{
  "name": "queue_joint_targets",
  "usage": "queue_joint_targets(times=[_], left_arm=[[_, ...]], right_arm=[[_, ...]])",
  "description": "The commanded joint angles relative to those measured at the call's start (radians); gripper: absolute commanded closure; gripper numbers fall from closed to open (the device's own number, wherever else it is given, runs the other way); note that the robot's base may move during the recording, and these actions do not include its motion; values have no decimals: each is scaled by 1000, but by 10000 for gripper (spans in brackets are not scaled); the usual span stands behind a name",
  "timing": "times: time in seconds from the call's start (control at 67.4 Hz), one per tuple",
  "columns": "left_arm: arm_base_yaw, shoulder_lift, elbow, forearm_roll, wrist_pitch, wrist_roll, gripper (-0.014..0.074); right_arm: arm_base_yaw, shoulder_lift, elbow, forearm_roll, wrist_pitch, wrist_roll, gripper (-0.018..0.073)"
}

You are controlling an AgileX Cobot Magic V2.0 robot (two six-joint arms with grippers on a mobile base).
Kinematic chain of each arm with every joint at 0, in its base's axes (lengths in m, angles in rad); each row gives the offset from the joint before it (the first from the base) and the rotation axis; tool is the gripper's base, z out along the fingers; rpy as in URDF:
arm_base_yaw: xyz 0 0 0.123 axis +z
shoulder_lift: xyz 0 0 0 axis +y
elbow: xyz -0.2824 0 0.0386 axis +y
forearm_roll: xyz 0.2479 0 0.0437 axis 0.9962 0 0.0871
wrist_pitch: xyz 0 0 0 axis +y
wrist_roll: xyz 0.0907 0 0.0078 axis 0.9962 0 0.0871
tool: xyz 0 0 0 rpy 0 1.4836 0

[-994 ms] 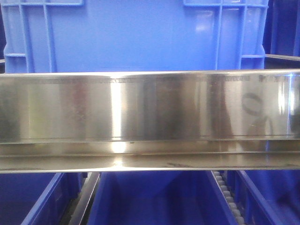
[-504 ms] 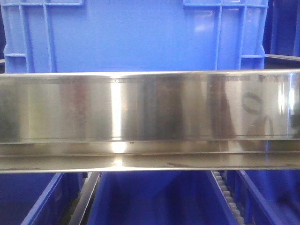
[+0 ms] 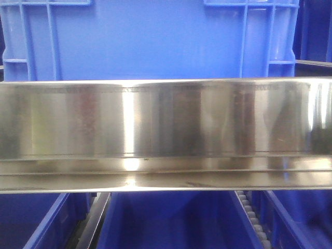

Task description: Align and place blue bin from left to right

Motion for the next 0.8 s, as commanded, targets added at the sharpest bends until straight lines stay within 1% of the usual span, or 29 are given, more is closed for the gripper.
queue_joint_targets(times=[0.0,0.089,0.148,0.267,0.371,0.46,0.519,0.608,0.682,0.786], left_arm=[[-4,56,-114,-2,69,0,707],[-4,131,-214,-2,74,0,707],[-4,203,-280,-2,99,0,707],[-4,367,-438,-2,213,0,707],[-4,506,-577,1,359,0,707],[-4,603,-661,1,414,0,707],[-4,649,-693,1,409,0,707],[-4,699,-721,1,389,0,707],[-4,726,-721,1,355,0,707],[-4,769,-721,1,274,0,707]], right_arm=[[-2,37,-108,3,101,6,638],[-2,113,-225,7,175,6,638],[-2,175,-306,11,217,6,638],[-2,308,-429,12,253,6,638],[-2,410,-507,25,255,6,638],[-2,482,-566,58,255,6,638],[-2,518,-593,84,255,6,638],[-2,548,-607,86,242,6,638],[-2,557,-607,86,257,6,638],[-2,598,-612,86,244,14,636]])
